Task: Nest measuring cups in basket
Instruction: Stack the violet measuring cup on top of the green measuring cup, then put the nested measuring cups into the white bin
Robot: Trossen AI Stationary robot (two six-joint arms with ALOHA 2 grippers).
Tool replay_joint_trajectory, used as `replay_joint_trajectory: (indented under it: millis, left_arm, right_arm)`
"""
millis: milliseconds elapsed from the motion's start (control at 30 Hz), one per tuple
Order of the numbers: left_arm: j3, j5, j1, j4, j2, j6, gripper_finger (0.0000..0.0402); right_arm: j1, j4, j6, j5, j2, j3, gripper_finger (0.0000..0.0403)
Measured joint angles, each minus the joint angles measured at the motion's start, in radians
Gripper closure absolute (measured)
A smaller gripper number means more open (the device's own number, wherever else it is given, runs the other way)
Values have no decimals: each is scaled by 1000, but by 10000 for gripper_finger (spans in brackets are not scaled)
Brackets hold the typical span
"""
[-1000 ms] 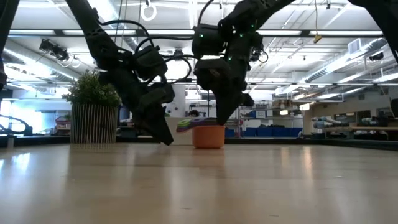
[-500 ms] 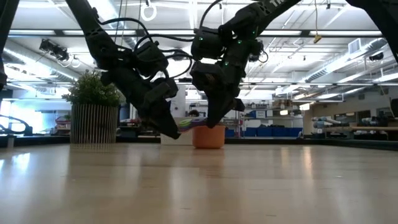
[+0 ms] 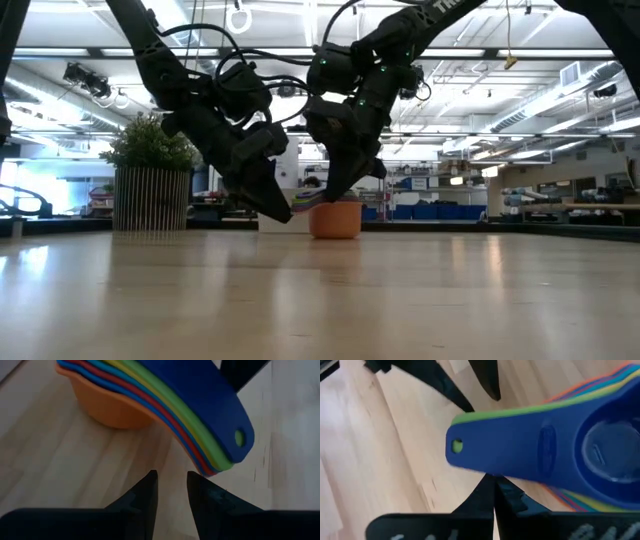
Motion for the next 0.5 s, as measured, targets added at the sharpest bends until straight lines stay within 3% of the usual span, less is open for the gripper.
replay_joint_trajectory:
  millis: [233, 500]
  left_arm:
    - [1, -13, 0, -50, -5, 0, 290]
    - [1, 2, 0, -89, -27, -54, 290]
  right_arm:
    - [32, -132, -17, 13, -93, 29, 400]
    - [91, -137, 5, 58, -356, 34, 399]
